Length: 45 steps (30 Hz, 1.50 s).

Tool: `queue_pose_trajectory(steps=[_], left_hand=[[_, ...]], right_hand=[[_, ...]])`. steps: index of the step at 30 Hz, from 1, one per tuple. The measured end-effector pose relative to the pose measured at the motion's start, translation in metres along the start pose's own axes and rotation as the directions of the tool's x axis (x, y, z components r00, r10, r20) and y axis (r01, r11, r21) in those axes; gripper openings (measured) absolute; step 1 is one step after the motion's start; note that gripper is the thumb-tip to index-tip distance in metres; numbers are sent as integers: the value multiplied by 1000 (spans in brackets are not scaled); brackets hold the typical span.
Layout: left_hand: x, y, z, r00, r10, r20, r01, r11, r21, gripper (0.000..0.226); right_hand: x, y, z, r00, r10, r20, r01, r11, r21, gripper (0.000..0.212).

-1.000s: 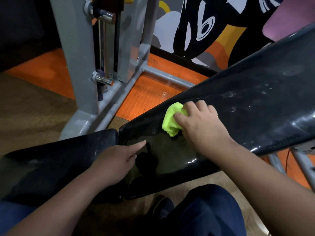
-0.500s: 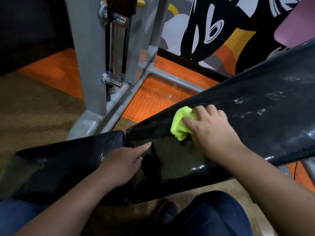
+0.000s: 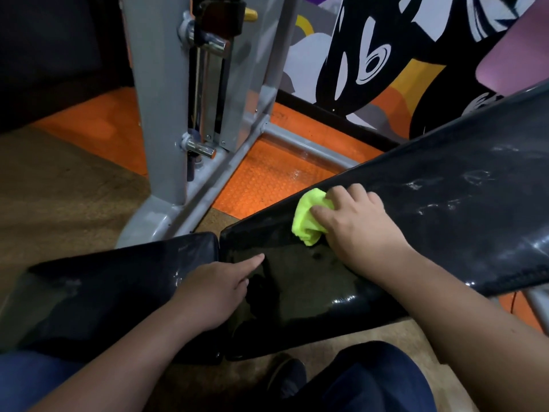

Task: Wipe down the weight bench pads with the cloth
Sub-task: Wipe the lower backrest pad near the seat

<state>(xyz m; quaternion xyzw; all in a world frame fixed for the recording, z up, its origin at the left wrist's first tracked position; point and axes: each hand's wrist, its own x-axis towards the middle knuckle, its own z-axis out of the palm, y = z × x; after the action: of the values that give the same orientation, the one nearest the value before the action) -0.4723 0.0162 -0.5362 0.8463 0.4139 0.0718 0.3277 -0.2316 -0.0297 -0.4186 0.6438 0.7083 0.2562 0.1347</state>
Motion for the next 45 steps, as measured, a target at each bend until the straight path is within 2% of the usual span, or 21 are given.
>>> queue_pose_trajectory(steps=[4,9,13,18,22,27,31,35,40,45], left_hand=[[1,-2,-3,1000,-6,-14,6,1000,-24,56],[0,0,-1,1000,3,-7,-3,1000,-1,56],[2,0,-3,1000,0,2,0,1000,-13,55],[-1,-1,-3,1000,2,3,-2,1000,-18,55],[0,-2,-5,1000,1,0,-1,999,-34,54],[1,-1,-2,1000,2,2,-1,999,-32,55],[5,-2,-3,1000,5,-9,-5,999,-40,55],[3,-3,-2,1000,5,1,-5,999,-46,55],[4,-6,-2,1000,-24,10,25,998,-59,54],[4,-6,-4,1000,-22,9,22,998,-52,55]], right_hand=[[14,3,-3,997,79,13,-79,997,19,25],[8,1,4,1000,-5,7,5,1000,14,27],[29,5,1,996,92,9,-92,995,24,21],[23,0,9,1000,-17,12,17,1000,10,23],[43,5,4,997,79,11,-80,996,32,20],[38,1,10,999,-19,30,18,999,43,25],[57,1,5,997,64,50,-67,996,55,24],[52,-5,13,997,-14,79,10,999,52,25],[72,1,5,992,75,106,-80,996,40,27],[68,-3,12,990,4,142,-12,998,55,29]])
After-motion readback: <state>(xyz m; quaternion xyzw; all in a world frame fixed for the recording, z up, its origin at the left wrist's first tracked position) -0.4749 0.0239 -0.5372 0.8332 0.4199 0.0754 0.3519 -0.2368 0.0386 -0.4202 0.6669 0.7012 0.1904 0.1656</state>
